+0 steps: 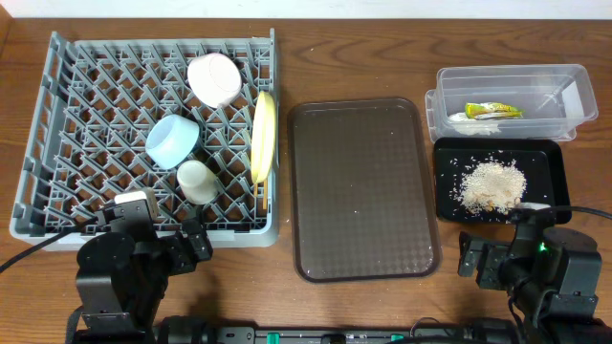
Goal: Sort waste into correct bins and load items into the dishwasher rack
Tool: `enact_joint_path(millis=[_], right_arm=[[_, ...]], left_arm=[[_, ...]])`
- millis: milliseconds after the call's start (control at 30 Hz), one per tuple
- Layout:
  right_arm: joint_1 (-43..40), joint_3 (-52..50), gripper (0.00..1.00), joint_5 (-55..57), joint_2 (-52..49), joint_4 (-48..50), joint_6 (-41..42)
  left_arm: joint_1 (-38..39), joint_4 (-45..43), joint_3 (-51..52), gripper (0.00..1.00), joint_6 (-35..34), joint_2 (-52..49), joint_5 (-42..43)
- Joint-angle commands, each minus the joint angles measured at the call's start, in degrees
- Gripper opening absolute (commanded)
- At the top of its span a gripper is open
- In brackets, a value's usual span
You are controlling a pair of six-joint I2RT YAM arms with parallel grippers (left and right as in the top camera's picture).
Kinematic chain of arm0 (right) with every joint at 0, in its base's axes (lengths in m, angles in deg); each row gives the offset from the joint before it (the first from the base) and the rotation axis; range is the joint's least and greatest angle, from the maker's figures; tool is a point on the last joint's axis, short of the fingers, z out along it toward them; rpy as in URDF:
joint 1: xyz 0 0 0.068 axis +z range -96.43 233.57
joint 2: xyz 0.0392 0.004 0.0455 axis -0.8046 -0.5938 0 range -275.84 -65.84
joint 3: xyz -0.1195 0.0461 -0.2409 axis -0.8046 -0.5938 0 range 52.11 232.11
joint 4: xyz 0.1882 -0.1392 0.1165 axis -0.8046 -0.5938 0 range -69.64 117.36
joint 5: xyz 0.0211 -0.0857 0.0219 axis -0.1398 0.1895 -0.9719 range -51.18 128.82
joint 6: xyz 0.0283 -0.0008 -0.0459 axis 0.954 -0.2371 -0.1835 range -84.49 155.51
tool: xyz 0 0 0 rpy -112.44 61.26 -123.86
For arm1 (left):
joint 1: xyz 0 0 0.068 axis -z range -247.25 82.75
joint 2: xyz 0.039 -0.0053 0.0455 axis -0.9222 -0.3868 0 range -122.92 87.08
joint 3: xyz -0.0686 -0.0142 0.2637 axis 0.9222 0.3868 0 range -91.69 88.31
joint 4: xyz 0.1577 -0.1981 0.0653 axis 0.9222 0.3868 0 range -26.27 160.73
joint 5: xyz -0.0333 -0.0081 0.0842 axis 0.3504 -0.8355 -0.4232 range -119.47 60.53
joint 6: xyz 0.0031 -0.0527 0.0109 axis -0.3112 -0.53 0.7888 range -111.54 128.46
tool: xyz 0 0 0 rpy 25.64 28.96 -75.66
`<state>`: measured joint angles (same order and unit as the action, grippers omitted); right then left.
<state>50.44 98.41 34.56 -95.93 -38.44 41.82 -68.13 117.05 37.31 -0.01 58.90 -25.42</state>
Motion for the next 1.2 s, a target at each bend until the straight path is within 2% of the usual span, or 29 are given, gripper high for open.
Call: enact_joint_path(millis=[0,167,467,667,767,900,1000,1167], right_arm=[[0.74,-0.61,0.99,1.29,0.85,-0.15,-0.74],[3.93,-4.68,0.99,1.31,8.28,8.72,-0.9],[7.23,-25.11,0.99,1.64,28.83,34.45,-1.25],[7.41,-35.98,0.99,1.9,29.4,56.17,-1.29],[7.39,-40.81,0.99,2.69,29.4,63.71,-1.29],[7.39,-46.12,0.99,2.78,29.4,67.36,-1.29],[7.39,-45.99,0.99,2.93,29.4,62.23,-1.25],[7.39,-45.99,0.99,2.93,29.16,61.59,-1.25]], left_arm=[[0.22,-0.26,0.55,0.97,0.74,0.13,-0.66],[0.22,-0.26,0.55,0.97,0.74,0.0,-0.66],[0.22,-0.26,0.55,0.97,0.74,-0.09,-0.66],[0.22,-0.26,0.55,0.97,0.74,-0.13,-0.66],[0.22,-0.26,0.55,0.97,0.74,-0.13,-0.66],[0.22,-0.26,0.55,0.98,0.74,-0.13,-0.66],[0.22,-0.26,0.55,0.98,0.74,-0.13,-0.66],[0.22,-0.26,0.55,0.98,0.74,-0.13,-0.66]])
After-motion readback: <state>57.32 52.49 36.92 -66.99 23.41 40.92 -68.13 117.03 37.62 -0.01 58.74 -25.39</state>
